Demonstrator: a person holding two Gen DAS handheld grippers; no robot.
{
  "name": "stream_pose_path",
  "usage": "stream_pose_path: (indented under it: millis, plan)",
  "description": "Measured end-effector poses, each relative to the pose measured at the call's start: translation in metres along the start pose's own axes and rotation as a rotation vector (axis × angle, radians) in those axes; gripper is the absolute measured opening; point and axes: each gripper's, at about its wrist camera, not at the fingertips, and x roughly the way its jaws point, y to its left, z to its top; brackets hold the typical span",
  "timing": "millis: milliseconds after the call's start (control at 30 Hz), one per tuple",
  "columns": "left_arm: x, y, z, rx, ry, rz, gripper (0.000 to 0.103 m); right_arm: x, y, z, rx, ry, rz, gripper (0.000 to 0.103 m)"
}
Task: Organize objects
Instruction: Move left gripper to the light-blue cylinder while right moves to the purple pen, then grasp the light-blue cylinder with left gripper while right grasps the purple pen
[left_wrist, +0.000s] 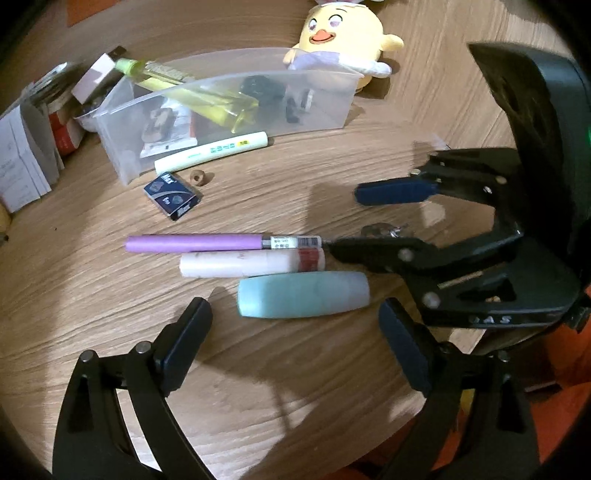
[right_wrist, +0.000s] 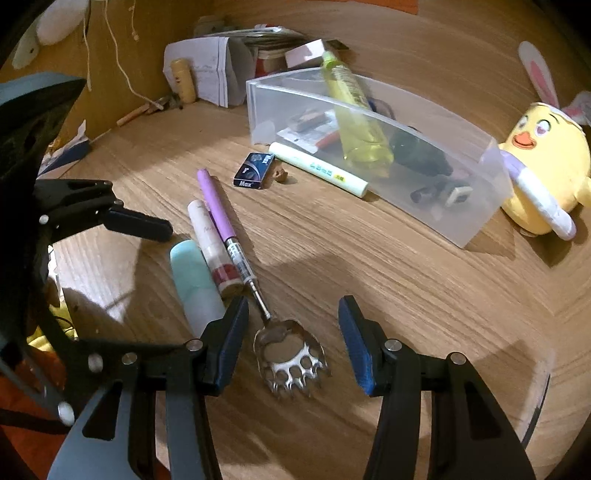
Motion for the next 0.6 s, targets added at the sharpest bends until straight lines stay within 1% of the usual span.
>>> stream_pose_path:
  millis: [67, 100, 167, 200, 233, 267, 300, 333, 500, 600]
  plan:
    - [0.002, -0.001, 0.001, 0.0, -0.013, 0.014, 0.094, 0.003, -0.003, 0.003, 0.009, 0.001, 0.026, 0.034]
    - [0.004, -0.002, 0.002, -0.002, -0.022, 0.028, 0.094, 0.003, -0.004, 0.003, 0.013, 0.001, 0.036, 0.027]
    - [0.005, -0.002, 0.002, -0.006, -0.036, 0.038, 0.093, 0.004, -0.005, 0.004, 0.016, -0.001, 0.045, 0.024]
    - [0.005, -0.001, 0.002, -0.009, -0.046, 0.046, 0.088, 0.003, -0.006, 0.003, 0.018, -0.005, 0.042, 0.022]
    - [0.006, -0.001, 0.003, -0.009, -0.053, 0.056, 0.08, 0.002, -0.006, 0.002, 0.018, -0.007, 0.038, 0.02]
    - [0.005, 0.0, 0.004, -0.007, -0.058, 0.069, 0.076, 0.001, -0.006, 0.001, 0.02, -0.008, 0.033, 0.019]
    - [0.005, 0.001, 0.004, -0.006, -0.062, 0.078, 0.073, -0.001, -0.008, 0.0, 0.025, -0.01, 0.03, 0.015]
    - [0.004, 0.003, 0.004, -0.011, -0.064, 0.069, 0.073, -0.003, -0.01, -0.002, 0.033, -0.008, 0.03, 0.013]
    - [-0.004, 0.014, -0.003, -0.036, -0.069, 0.061, 0.073, -0.013, -0.021, -0.014, 0.075, -0.002, 0.01, 0.013]
    - [-0.009, 0.024, -0.005, -0.072, -0.071, 0.041, 0.073, -0.018, -0.024, -0.017, 0.074, 0.007, 0.022, 0.013]
